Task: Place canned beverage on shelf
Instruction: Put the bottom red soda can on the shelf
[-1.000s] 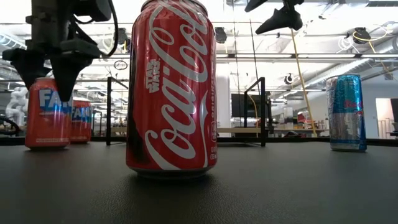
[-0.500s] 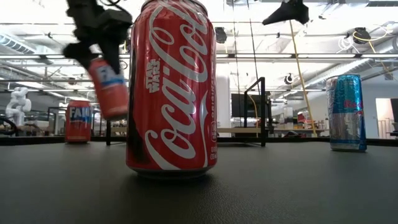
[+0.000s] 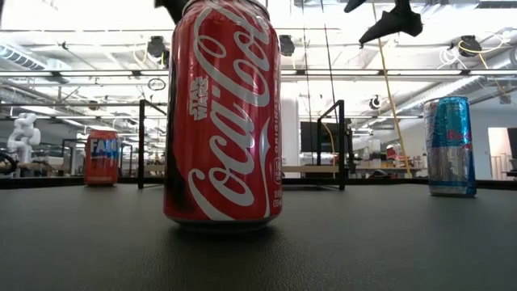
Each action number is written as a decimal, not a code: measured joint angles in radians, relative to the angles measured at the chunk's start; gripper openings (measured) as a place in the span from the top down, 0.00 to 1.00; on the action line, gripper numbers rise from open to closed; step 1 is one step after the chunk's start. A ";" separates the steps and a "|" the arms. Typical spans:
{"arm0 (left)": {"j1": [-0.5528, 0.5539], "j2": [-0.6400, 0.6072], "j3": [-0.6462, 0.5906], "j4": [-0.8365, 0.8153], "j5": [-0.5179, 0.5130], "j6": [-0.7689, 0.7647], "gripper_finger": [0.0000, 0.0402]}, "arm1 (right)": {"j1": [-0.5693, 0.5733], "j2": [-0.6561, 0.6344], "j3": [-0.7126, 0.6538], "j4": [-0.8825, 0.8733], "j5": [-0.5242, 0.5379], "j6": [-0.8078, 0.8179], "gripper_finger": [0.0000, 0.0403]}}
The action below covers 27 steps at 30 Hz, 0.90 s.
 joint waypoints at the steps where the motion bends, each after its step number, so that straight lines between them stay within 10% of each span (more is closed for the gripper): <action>1: 0.014 0.034 0.032 -0.003 0.014 0.033 0.32 | 0.000 0.000 0.000 -0.006 0.000 0.011 0.21; 11: 0.057 0.287 0.272 -0.101 0.032 0.333 0.32 | 0.000 -0.003 0.000 -0.038 0.009 0.069 0.21; 27: 0.040 0.353 0.289 -0.140 -0.051 0.458 0.21 | -0.078 -0.003 0.000 0.012 0.027 0.079 0.21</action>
